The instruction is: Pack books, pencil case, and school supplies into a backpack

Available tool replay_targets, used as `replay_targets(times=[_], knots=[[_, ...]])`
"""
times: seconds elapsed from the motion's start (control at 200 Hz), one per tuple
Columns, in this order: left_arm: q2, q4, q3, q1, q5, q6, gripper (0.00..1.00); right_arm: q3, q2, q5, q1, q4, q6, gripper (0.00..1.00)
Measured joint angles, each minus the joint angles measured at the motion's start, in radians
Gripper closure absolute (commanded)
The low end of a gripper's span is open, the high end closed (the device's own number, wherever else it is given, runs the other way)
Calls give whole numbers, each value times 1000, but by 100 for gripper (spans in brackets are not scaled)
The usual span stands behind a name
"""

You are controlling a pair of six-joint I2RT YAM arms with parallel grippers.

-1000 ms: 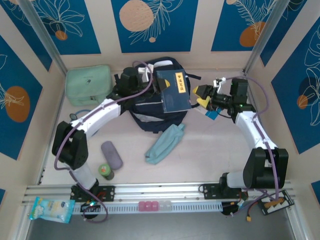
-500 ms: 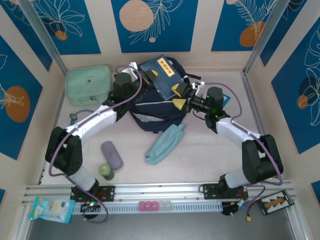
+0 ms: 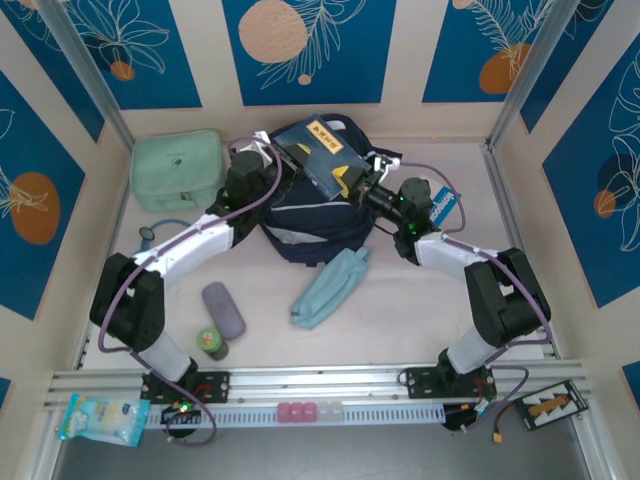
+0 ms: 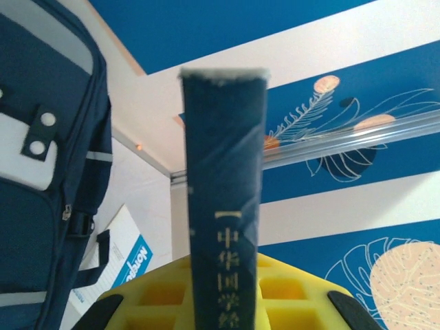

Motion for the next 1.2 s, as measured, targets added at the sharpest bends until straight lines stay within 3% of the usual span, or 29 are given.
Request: replay_targets(times=[0.04, 0.16, 0.185, 0.205, 0.475, 0.68, 0.965, 1.2], knots=[[-5, -24, 0, -1, -4, 8, 58, -18, -11, 12, 2, -4, -13, 100], [-45, -143, 3, -5, -35, 90, 25, -64, -89, 61, -21, -129, -74, 100], [-55, -177, 8, -5, -44, 126, 5, -69, -113, 72, -32, -171, -98, 100], [-61, -203, 14, -5, -53, 137, 0, -69, -128, 78, -39, -199, -110, 100], [-52, -559, 120, -5, -105, 597, 0, -79, -397, 132, -191, -562, -355, 100], [95, -773, 280, -8, -66, 1025, 0, -114, -515, 161, -288, -783, -472, 100], [394, -1064, 621, -23, -15, 1474, 9, -201, -570, 145, -387, -889, -493, 100], [507, -1244, 735, -37, 75, 1694, 10, -216, -573, 121, -403, -907, -490, 100]])
